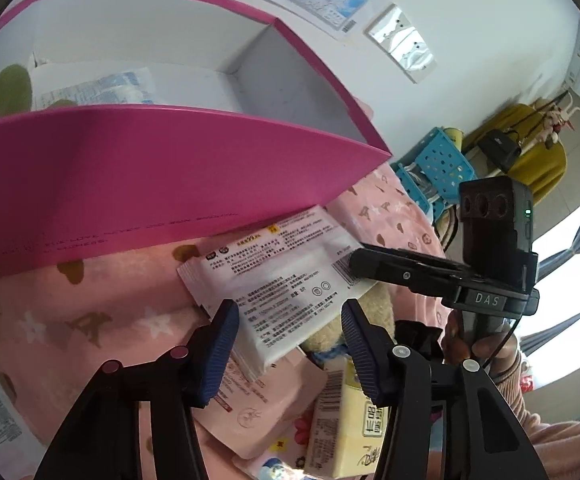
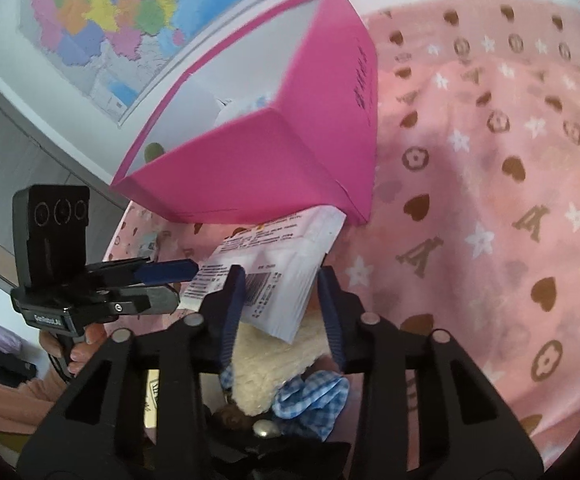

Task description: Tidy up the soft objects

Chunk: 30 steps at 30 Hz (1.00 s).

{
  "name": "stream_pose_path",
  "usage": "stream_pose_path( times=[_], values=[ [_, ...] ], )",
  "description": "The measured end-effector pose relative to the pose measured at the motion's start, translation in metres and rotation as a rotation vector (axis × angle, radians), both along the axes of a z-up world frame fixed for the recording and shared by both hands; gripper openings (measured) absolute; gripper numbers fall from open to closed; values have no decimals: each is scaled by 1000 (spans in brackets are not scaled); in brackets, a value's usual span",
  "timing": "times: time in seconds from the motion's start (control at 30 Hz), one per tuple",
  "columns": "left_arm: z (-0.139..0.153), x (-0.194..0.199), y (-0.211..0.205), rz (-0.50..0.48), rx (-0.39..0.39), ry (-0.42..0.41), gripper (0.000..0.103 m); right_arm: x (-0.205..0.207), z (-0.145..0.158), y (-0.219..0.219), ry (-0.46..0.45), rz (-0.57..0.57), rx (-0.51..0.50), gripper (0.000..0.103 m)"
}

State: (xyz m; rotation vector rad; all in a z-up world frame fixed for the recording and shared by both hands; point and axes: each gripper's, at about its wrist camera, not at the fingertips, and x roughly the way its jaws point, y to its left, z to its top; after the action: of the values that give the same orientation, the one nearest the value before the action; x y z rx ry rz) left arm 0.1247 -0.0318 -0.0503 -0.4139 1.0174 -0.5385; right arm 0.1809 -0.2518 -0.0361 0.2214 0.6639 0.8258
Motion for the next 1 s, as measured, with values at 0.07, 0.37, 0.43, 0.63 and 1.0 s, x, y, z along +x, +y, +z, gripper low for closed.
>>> stream_pose_path(
  times=[0.07,0.37,0.43,0.63,1.0],
  values=[
    [-1,-1,2,21,22,-4,54,-6,2,0,-32,-8,-16,33],
    [-21,8,16,52,48,42,63,-6,-3,1,-33,3,-20,18],
    [-23,8,20,54,34,51,64,-3,-4,0,-7,13,1,21],
    [-28,10,26,16,-26,76,65,7,-8,4,49,56,40,38],
    [-18,4,21,14,-45,49,57,-5,1,11,-14,44,41,33]
  ],
)
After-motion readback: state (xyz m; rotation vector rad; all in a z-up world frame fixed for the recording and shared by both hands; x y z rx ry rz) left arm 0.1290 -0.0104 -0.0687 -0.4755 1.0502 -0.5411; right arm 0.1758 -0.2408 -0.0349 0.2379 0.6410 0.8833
